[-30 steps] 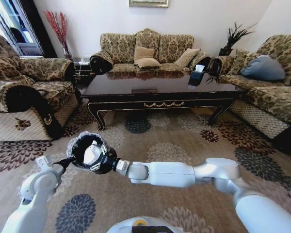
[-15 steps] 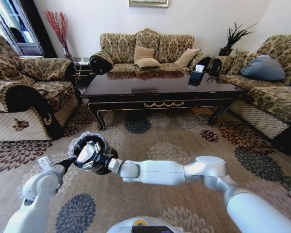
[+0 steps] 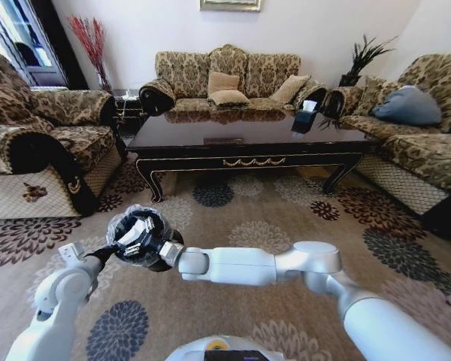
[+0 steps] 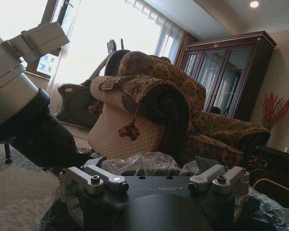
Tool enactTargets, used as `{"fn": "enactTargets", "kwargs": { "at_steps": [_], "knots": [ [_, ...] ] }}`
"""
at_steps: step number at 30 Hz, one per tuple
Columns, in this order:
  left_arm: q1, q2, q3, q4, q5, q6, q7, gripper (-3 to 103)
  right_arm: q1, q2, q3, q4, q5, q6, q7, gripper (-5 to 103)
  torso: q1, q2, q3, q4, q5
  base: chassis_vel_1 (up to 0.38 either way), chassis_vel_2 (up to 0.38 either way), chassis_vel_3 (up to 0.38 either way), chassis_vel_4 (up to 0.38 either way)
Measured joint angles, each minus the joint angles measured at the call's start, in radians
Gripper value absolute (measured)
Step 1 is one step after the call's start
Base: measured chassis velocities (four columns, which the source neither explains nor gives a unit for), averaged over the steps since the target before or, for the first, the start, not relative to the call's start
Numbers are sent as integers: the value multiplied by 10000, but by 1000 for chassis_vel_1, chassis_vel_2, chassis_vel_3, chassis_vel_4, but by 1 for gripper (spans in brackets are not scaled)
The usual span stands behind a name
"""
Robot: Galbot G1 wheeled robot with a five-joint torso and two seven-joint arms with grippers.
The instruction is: Move to the front of the table and pick up the trash from the floor, then place it into the trash bin.
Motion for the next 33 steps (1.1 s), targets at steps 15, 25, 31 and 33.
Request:
{"fn": "enactTargets", "kwargs": {
  "at_steps": [15, 25, 31, 33],
  "knots": [
    [104, -27, -35, -43, 39, 0, 3, 2, 351, 438, 607, -85, 665, -46, 303, 100, 0, 0, 0, 0, 0, 0, 0, 0, 0],
    [109, -18, -30, -66, 51, 0, 3, 2, 382, -112, 964, 172, 710, -235, 561, 100, 0, 0, 0, -1, 1, 0, 0, 0, 0],
    [101, -40, 17, -66, 81, 0, 2, 2, 154, -119, 1443, -5, 1084, -772, 1276, 100, 0, 0, 0, 1, 1, 0, 0, 0, 0],
    [99, -40, 19, -66, 83, 0, 1, 2, 133, -116, 1499, -27, 1139, -837, 1351, 100, 0, 0, 0, 1, 1, 0, 0, 0, 0]
  ]
}}
